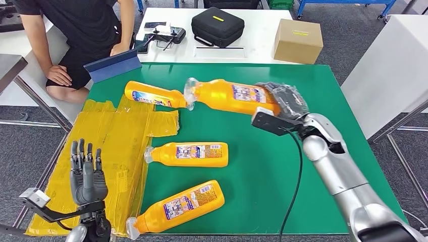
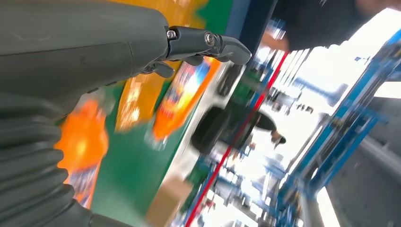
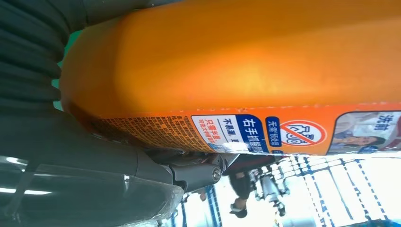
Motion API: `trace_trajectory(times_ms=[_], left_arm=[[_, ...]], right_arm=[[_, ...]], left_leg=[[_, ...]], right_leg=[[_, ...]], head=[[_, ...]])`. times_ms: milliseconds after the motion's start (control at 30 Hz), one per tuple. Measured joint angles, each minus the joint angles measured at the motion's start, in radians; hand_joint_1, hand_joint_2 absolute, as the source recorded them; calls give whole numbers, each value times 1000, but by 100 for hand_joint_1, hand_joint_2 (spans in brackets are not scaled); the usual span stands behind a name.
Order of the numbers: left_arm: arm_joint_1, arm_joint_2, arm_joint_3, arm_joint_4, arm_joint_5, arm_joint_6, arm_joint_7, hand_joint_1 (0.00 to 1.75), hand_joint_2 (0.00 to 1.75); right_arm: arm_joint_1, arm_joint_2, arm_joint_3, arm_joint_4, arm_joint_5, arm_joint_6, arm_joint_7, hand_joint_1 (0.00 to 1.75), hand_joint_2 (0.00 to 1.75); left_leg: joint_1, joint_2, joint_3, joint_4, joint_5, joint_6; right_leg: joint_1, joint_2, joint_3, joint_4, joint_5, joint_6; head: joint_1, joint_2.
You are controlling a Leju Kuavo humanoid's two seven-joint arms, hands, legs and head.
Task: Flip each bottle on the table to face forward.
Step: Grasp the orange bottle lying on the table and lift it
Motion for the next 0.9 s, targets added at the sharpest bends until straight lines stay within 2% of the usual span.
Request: trace_trajectory(times_ms=[233,333,633,900], left_arm=[[-35,-31,-151,-8,68,-37,97,0,175],[-56,-40,-190,-8,83,-40,111,0,175],[-79,-43,-226,-5,140,-70,146,0,175],[-129,-56,-240,23,206,-80,164,0,175]], right_arm=[[-49,240,129,156,14,-64,99,169,175],[-60,311,164,205,15,-73,114,169,175],[-90,389,204,290,16,-77,128,171,175],[-133,494,247,429,22,-96,139,172,175]], left_leg=[[2,0,0,0,1,-1],[2,0,-1,0,1,-1],[1,0,-2,0,1,-1],[2,0,-2,0,1,-1]], right_leg=[[1,0,-2,1,1,-2],[1,0,-3,1,1,-2],[0,0,-3,1,1,-2],[1,0,-3,1,1,-3]], head=[[0,0],[0,0],[0,0],[0,0]])
